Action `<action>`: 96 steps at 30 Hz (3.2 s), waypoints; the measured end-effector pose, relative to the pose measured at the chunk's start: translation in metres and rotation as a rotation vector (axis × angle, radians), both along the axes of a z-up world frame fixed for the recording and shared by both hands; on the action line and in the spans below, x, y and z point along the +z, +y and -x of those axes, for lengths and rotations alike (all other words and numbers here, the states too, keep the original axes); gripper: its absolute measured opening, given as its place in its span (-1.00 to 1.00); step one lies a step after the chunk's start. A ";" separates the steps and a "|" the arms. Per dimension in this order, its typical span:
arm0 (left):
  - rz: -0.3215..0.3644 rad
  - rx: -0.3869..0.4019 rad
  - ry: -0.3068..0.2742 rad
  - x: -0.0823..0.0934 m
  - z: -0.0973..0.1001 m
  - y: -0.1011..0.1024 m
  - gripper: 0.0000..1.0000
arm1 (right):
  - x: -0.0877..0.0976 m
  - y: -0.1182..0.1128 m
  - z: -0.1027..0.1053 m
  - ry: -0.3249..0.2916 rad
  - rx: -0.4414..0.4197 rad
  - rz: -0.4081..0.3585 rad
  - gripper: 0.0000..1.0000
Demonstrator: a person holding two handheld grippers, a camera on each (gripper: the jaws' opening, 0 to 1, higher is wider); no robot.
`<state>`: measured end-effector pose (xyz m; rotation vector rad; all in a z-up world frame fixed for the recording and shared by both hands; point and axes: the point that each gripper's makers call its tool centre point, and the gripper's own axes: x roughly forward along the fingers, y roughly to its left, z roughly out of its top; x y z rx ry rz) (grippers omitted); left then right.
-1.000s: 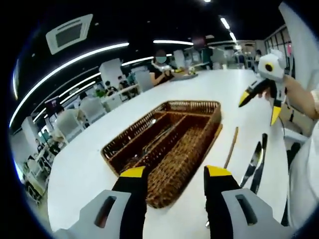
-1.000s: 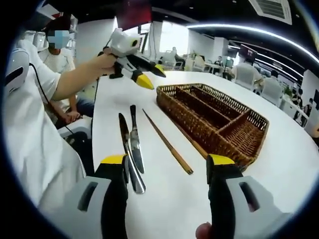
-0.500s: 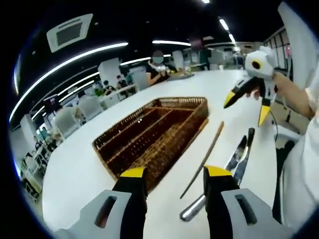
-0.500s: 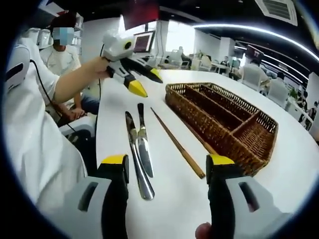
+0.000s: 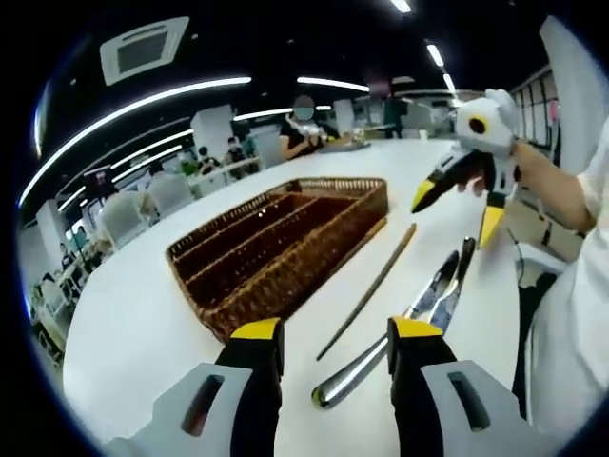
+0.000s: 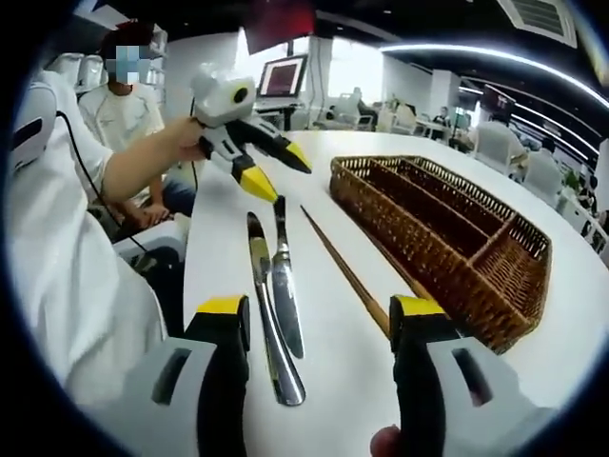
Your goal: Arrange the knives, forks, and spoons in their matching storage slots by inserting each utensil handle-first until every utensil is classified and aligned in the correct compartment
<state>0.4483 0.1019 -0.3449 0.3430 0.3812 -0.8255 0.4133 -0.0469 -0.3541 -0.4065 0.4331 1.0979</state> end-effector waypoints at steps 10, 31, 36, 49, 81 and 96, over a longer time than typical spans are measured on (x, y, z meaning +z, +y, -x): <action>0.049 0.011 0.007 -0.003 0.006 0.002 -0.16 | -0.011 0.015 -0.003 -0.017 0.029 0.043 0.15; 0.065 0.005 0.014 -0.007 0.015 0.000 -0.21 | -0.016 0.030 0.001 -0.072 0.093 0.119 -0.17; 0.065 0.007 0.018 -0.009 0.016 0.000 -0.21 | -0.019 0.034 0.004 -0.081 0.122 0.145 -0.23; 0.075 -0.001 0.028 -0.012 0.020 -0.004 -0.21 | -0.021 0.038 0.001 -0.114 0.155 0.226 -0.26; -0.185 -0.255 0.063 -0.033 0.031 -0.028 -0.48 | -0.028 0.028 -0.008 -0.115 0.152 0.251 -0.32; -0.276 -0.358 0.182 -0.040 0.025 -0.040 -0.66 | -0.031 0.032 0.001 -0.075 0.261 0.284 -0.40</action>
